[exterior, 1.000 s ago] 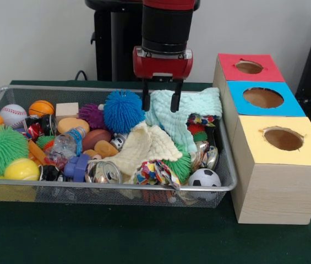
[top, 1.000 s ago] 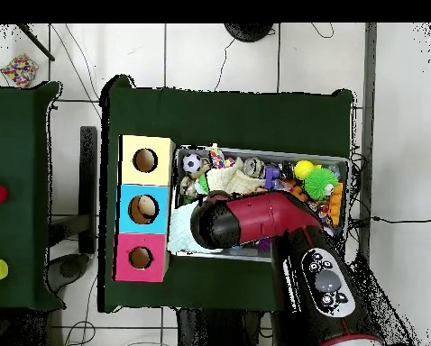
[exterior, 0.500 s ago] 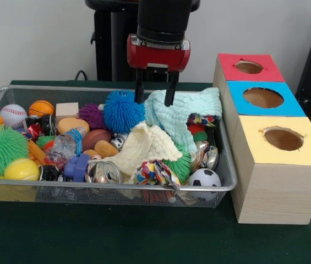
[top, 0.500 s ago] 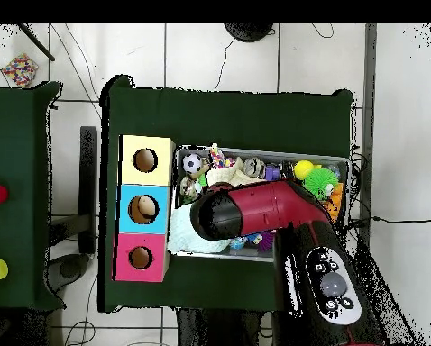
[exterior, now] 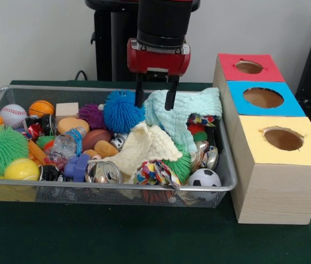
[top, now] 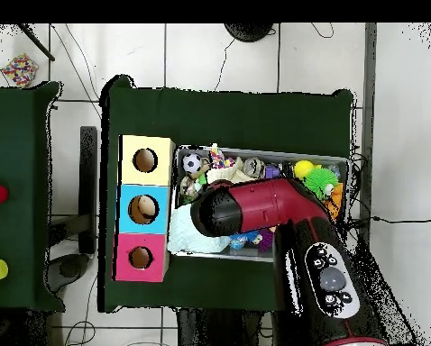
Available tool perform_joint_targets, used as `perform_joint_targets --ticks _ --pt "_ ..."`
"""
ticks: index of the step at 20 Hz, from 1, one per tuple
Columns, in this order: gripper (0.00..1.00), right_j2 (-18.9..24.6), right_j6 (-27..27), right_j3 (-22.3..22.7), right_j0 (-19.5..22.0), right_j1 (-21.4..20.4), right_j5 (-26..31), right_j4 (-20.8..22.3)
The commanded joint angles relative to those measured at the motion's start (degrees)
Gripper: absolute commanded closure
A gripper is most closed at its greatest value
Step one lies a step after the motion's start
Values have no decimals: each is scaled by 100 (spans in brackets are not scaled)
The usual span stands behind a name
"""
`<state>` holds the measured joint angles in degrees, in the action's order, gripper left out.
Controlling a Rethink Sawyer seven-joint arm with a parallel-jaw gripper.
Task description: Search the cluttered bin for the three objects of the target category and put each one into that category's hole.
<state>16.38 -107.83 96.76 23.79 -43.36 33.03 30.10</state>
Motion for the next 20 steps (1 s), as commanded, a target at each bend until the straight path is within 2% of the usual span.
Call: perform_joint_targets --ticks 1,6,12,20 --pt "0 252 69 -276 -164 278 -8 98" --pt "0 353 333 -504 -335 160 421 51" --pt "0 39 -70 -494 -579 37 -72 273" --pt "0 -236 -143 -554 -902 -48 115 389"
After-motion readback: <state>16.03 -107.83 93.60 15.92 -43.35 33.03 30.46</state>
